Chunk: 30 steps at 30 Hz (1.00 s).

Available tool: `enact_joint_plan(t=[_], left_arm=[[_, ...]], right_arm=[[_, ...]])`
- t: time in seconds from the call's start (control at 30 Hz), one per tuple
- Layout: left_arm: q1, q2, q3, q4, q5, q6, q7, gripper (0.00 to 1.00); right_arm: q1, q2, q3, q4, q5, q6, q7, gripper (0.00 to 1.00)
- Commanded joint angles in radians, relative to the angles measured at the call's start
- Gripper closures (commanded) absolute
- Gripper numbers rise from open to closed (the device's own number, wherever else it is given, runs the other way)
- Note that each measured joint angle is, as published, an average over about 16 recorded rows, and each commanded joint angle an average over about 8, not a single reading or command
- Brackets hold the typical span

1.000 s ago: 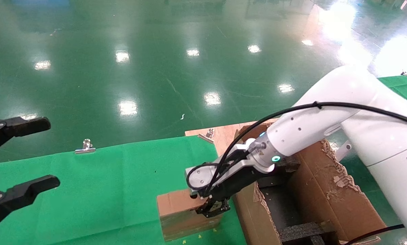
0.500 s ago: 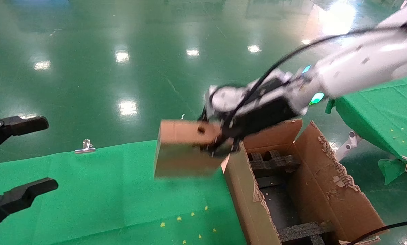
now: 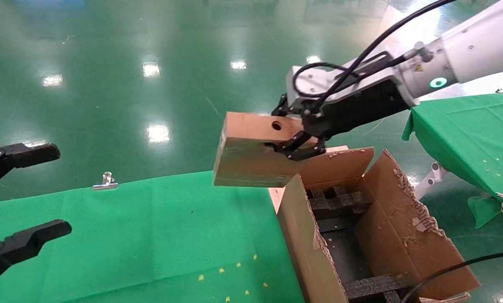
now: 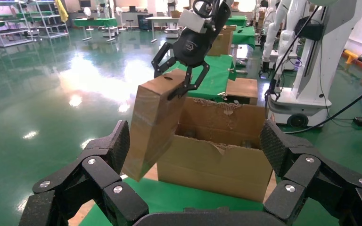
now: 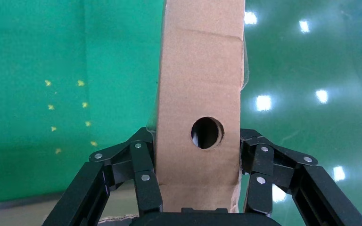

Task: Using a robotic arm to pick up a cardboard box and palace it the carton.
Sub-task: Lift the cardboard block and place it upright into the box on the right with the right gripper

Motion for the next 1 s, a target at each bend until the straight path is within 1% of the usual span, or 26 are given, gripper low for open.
enact_joint_plan(t=[0.03,0.27,0.43,0.57,0.8,1.0], left_arm=[[0.000,0.000,0.000,0.000,0.000,0.000,0.000,0.00],[0.000,0.000,0.000,0.000,0.000,0.000,0.000,0.00],[0.000,0.000,0.000,0.000,0.000,0.000,0.000,0.00],[0.000,0.000,0.000,0.000,0.000,0.000,0.000,0.00],[0.000,0.000,0.000,0.000,0.000,0.000,0.000,0.00],[0.000,0.000,0.000,0.000,0.000,0.000,0.000,0.00]], right_arm=[[0.009,0.011,-0.007,-0.012,0.009,0.001,-0.004,1.00],[0.062,0.116,-0.049,-0.018,0.026,-0.006,0.002,1.00],[0.093,0.211,-0.097,0.001,0.015,-0.006,0.021,1.00],[0.100,0.293,-0.133,0.014,0.008,-0.002,0.037,1.00],[0.065,0.421,-0.178,0.022,0.013,0.013,0.067,1.00],[-0.008,0.486,-0.199,0.029,0.054,0.055,0.089,1.00]])
